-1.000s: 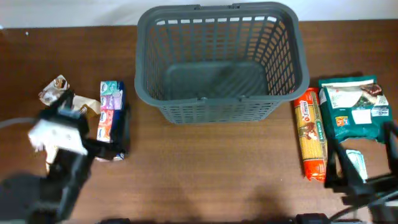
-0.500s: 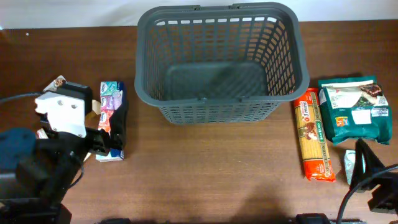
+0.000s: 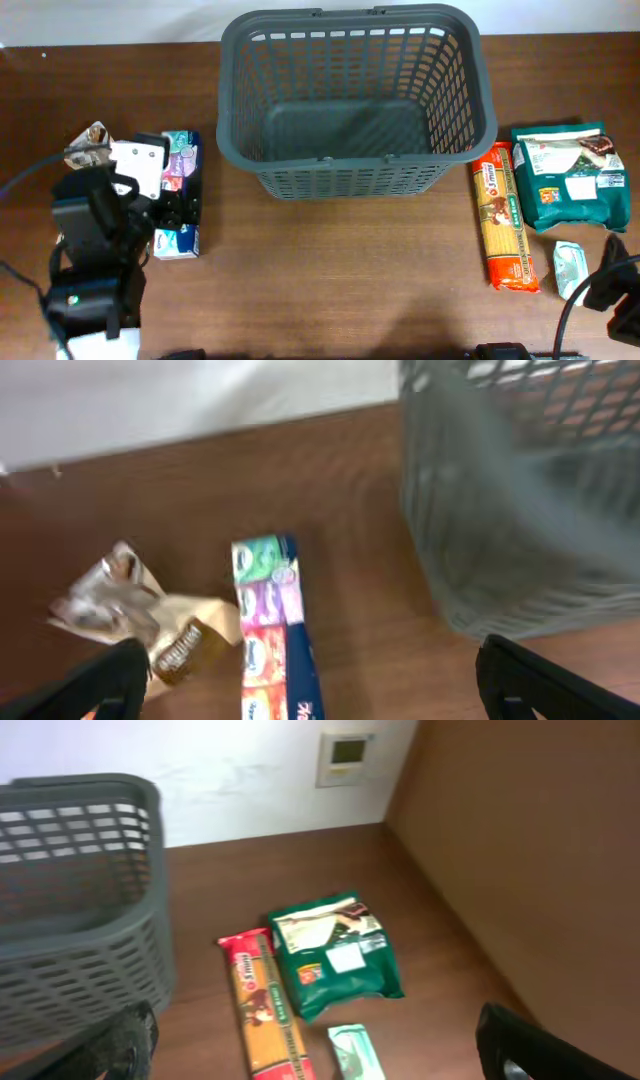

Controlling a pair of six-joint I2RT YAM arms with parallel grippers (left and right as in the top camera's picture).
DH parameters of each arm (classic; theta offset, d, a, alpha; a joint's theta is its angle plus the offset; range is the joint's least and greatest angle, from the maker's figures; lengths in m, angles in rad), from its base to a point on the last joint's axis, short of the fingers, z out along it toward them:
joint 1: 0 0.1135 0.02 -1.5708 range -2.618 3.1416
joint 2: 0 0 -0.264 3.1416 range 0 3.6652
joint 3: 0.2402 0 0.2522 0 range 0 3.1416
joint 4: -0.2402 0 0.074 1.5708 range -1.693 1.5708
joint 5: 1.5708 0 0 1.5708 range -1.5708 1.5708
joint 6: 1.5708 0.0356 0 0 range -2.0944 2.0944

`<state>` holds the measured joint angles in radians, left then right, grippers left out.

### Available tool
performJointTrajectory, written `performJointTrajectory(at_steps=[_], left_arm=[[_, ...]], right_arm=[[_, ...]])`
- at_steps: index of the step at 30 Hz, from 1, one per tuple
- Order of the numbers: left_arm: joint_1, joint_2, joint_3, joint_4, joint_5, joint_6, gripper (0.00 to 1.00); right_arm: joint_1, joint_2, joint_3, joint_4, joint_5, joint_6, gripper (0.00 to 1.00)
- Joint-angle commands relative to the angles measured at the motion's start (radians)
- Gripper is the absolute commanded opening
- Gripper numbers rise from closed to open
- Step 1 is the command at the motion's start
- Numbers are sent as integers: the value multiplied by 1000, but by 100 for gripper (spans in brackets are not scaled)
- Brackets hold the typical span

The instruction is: Pack container

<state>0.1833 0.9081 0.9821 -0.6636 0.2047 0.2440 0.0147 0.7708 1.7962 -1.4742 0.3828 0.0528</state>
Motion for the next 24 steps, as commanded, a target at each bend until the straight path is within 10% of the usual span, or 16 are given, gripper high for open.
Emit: performJointTrajectory(at_steps=[1,15,24], left_arm=[[88,8,-51,35,134,0,99],[140,26,-51,68,140,-4,99],[140,26,-51,77,140,-4,99]], right_arm=[[5,10,-25,-10,99,39,99],[5,126,-126,-34,101,233,99],[-188,332,-74,149,-290,198,99]])
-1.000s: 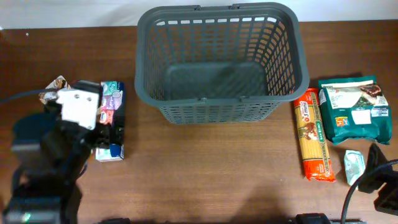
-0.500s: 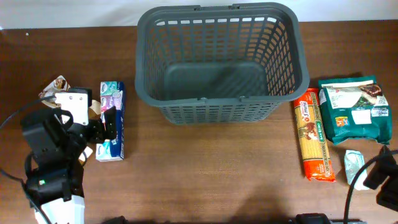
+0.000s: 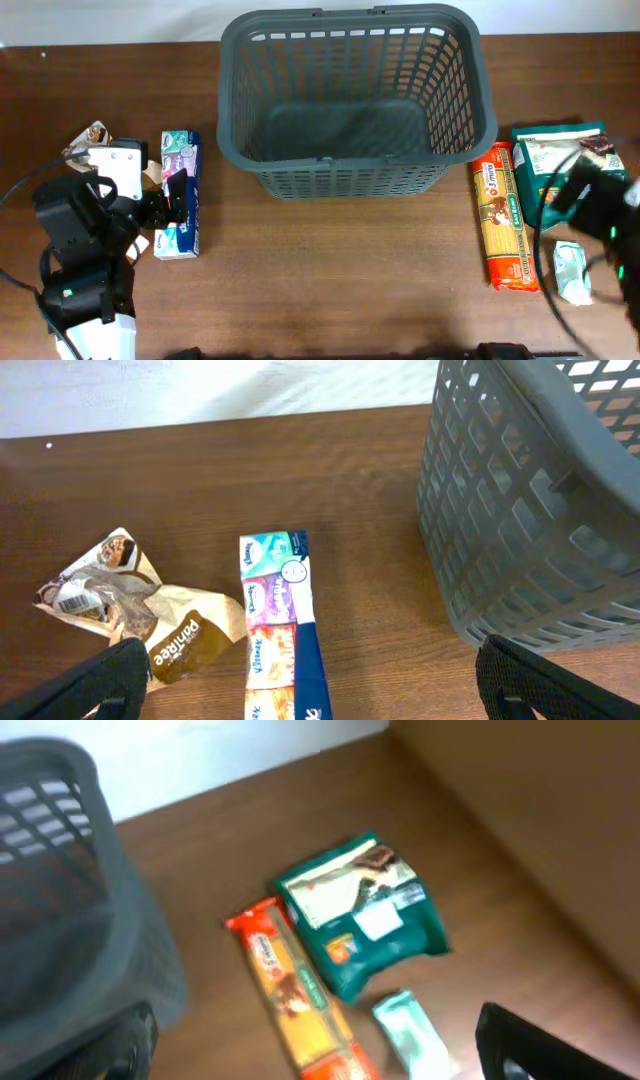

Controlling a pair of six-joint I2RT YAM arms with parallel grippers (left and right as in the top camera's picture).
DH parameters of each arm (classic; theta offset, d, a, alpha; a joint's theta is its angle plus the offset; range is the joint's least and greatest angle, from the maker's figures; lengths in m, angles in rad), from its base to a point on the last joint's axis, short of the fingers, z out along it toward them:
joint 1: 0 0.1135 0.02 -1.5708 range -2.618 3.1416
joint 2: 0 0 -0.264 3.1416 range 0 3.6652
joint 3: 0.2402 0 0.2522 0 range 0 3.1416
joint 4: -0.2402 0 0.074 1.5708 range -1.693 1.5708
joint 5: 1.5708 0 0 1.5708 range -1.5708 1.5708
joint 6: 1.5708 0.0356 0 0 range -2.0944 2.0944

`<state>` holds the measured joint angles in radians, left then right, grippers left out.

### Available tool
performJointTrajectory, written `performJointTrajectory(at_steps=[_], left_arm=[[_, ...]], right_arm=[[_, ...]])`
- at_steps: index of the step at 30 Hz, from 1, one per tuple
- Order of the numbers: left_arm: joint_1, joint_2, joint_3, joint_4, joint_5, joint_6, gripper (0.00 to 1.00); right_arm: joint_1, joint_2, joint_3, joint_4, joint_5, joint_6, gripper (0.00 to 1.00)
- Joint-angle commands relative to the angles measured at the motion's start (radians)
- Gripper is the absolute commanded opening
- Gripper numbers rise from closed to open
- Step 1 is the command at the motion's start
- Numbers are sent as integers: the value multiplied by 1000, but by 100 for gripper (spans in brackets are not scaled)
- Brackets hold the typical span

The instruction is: Pack container

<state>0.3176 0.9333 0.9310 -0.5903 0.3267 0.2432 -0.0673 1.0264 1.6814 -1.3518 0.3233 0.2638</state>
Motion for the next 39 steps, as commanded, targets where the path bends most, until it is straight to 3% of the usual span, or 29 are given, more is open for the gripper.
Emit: performJointTrajectory(at_steps=[1,4,7,14,19,24,31,39], left_arm=[[6,0,0,5,18,-3,99],[6,0,0,8,18,-3,99],[6,0,0,8,18,-3,99],[6,0,0,7,18,-3,99],[6,1,0,7,18,-3,99],[6,1,0,8,18,-3,99],[6,1,0,8,18,-3,99],[6,1,0,15,13,-2,99]], right_arm=[[-165,107,60,33,-325,-45,99],[-364,204,117,12,-570,-135,99],[-518,266,162,-43,-689,-202,99],[-709,298,174,-107,-704,-290,99],[-698,341,174,-46,-704,-460,99],[-698,476,174,35,-679,-486,99],[-686,686,174,-42,-767,-642,99],[-568,754,171,-55,-753,-766,99]])
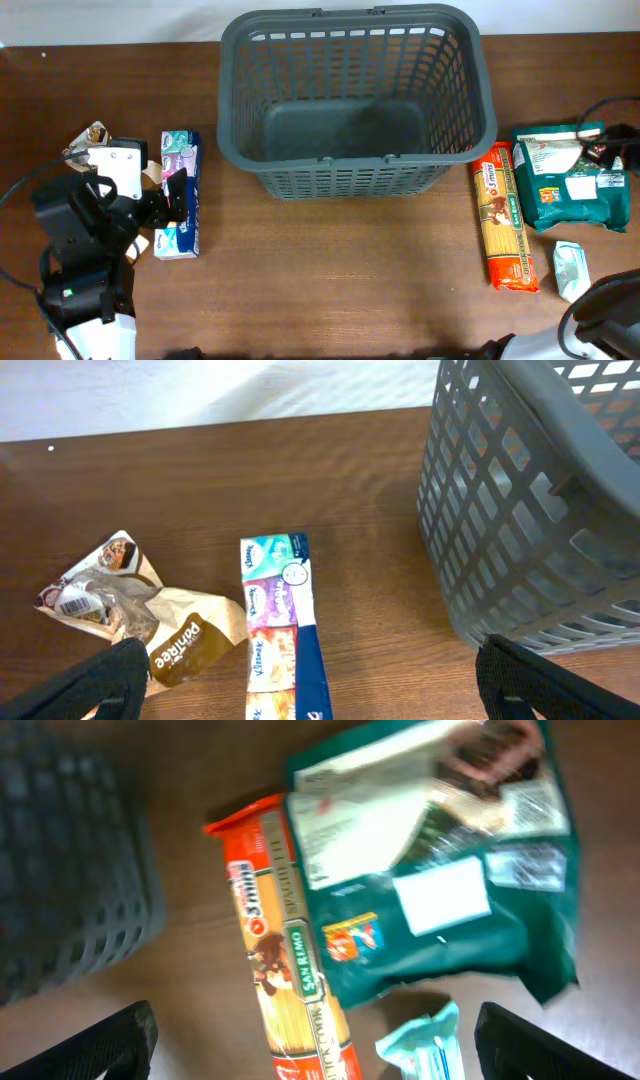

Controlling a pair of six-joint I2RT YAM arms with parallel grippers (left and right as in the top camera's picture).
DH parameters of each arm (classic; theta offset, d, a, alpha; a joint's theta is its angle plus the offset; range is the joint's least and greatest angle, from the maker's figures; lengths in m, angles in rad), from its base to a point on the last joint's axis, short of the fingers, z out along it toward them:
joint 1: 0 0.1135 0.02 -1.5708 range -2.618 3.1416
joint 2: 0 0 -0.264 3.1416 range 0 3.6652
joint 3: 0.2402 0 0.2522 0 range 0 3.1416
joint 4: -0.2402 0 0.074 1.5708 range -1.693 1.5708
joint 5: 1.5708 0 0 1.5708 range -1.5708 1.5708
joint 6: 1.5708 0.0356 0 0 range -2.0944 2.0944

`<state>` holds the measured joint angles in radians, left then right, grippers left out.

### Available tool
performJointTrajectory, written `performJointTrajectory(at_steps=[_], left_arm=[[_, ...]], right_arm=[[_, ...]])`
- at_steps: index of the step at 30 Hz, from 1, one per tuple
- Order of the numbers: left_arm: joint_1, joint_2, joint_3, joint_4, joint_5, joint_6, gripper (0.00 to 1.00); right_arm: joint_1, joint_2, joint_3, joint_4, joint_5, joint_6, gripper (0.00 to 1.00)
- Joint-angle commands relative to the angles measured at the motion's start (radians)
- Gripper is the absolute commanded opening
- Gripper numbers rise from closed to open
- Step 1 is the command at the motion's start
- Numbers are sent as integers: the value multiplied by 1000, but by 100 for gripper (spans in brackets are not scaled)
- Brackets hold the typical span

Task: Pack container
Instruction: 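Move the right gripper toward the spaghetti pack beside the green bag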

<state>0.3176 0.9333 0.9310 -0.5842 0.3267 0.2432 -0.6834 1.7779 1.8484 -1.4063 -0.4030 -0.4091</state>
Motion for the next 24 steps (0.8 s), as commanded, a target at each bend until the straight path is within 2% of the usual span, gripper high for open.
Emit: performJointTrajectory(at_steps=[1,14,16,18,22,24], left_arm=[[6,1,0,10,13,-2,99],[6,1,0,13,-5,-2,99],[6,1,0,13,-13,-2,99],[6,1,0,13,-21,-2,99],[6,1,0,12,-40,-2,99],[6,1,0,12,-40,-2,99]], right_arm=[[61,8,4,5,-23,-108,99],[101,42,-65,-16,33,-112,100],[101,40,-70,-49,-24,-153,94],[102,29,-70,-72,-63,-183,94],[133,-31,-72,-87,-63,-186,95],[166,-70,-72,-91,-48,-186,100]])
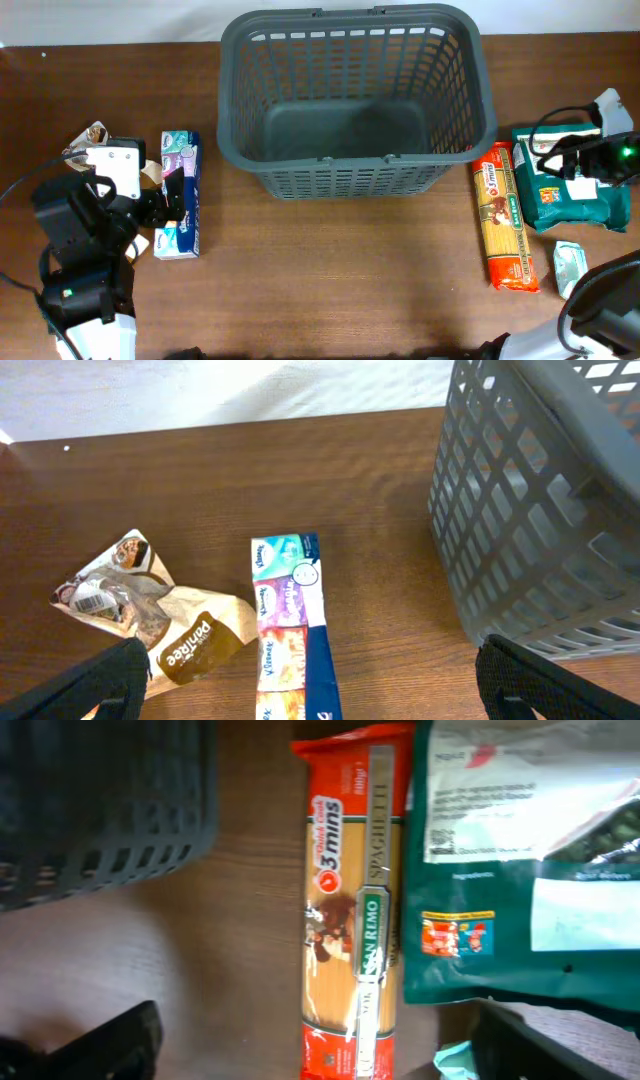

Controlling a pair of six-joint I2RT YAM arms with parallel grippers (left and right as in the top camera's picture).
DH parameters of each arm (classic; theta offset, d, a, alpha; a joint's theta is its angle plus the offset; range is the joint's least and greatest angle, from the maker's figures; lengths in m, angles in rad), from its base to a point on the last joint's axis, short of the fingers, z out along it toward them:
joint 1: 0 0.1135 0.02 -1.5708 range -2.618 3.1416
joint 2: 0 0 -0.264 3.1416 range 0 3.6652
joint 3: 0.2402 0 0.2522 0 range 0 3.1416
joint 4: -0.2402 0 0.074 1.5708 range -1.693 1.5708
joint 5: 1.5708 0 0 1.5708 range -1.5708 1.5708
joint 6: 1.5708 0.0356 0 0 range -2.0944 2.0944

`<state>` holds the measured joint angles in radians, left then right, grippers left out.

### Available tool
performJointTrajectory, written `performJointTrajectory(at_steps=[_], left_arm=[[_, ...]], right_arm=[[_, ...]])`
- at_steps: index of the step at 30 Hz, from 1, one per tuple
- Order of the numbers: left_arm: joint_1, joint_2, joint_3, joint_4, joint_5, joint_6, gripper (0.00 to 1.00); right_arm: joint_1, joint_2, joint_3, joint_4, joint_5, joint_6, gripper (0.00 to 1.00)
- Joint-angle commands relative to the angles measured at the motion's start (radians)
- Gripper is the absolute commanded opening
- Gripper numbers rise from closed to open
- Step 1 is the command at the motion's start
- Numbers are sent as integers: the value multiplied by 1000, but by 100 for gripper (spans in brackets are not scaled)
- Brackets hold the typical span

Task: Pack container
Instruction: 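Move the right gripper toward the spaghetti pack beside the green bag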

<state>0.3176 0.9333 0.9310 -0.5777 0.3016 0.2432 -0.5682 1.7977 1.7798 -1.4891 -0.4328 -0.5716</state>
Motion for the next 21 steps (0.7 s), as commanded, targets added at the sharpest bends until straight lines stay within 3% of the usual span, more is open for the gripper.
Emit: performJointTrajectory(at_steps=[1,9,14,21], left_arm=[[6,1,0,6,-14,-2,99],[6,19,0,6,-40,-2,99],[6,58,0,18,-40,-2,99],[6,93,0,31,-40,-2,99]], right_arm=[[71,-109,-3,-11,-1,-23,99],[249,-289,-49,0,161,64,99],[319,-559,-345,117,270,166,99],[342,-863,-533,138,339,277,99]])
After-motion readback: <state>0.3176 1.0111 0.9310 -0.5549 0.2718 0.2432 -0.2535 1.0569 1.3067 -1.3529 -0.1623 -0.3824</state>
